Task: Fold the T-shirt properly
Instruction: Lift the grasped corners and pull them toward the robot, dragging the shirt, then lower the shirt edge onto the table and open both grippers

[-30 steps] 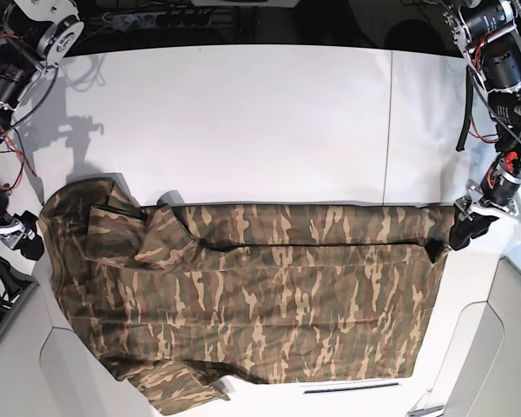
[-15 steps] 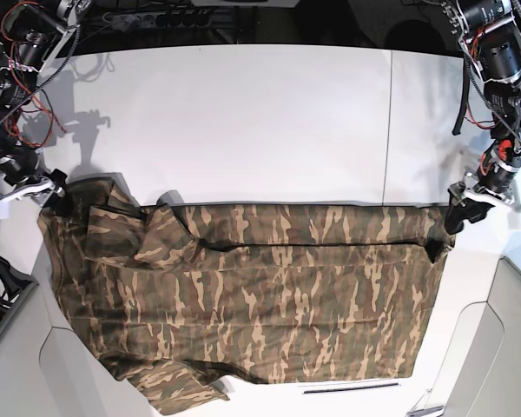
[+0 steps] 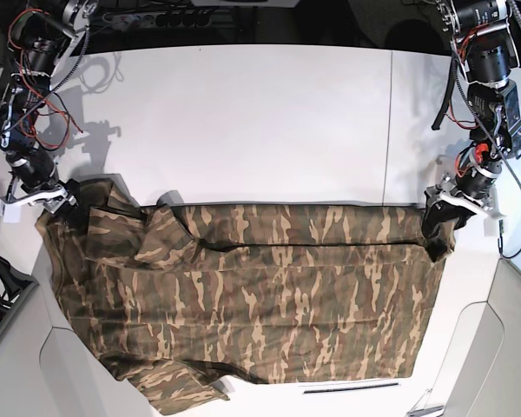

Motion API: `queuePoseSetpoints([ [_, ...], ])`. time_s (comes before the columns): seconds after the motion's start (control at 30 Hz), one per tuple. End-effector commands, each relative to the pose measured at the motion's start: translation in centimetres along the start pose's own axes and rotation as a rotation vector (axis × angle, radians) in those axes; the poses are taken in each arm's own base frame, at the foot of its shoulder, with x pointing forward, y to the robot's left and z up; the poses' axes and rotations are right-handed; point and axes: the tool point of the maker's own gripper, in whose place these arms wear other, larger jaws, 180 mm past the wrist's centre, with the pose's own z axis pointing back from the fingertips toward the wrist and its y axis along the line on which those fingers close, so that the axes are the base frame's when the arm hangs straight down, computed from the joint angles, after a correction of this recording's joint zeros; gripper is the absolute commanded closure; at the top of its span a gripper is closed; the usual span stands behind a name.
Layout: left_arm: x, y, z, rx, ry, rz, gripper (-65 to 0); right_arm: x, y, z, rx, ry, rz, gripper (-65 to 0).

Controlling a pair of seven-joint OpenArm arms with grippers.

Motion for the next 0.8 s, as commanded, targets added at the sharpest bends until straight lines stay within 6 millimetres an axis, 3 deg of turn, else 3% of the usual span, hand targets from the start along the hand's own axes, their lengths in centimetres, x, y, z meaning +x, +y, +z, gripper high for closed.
queuePoseSetpoints([
  [0.0, 1.3, 0.0, -0.1, -0.003, -0.023, -0.014, -36.4, -0.1, 0.1, -0.1, -0.004, 0.025, 0.011, -26.2],
  [0.13, 1.2, -0.2, -0.2, -0.006, -0.024, -0.01, -8.6, 0.4, 0.8, -0.4, 0.02, 0.015, 0.017, 0.0],
  [0.2, 1.4, -0.3, -0.1, -0.014, -0.033, -0.015, 0.0, 0.6, 0.9, -0.3, 0.02, 0.011, 0.026, 0.0],
  [0.47, 2.8, -0.8, 0.5, -0.042, -0.018, -0.086, 0.0, 0.6, 1.8, 1.0, 0.015, 0.115, 0.114, 0.0],
  [0.63, 2.5, -1.8, 1.6, -0.065, 0.044, -0.13, 0.0, 0.9, 0.8, 3.1, 0.0, 0.119, 0.143, 0.0],
  [0.77, 1.6, -2.9, 3.4, -0.082, 0.058, -0.196, 0.0, -0.4, -0.8, 4.8, -0.03, 0.166, 0.151, 0.0],
])
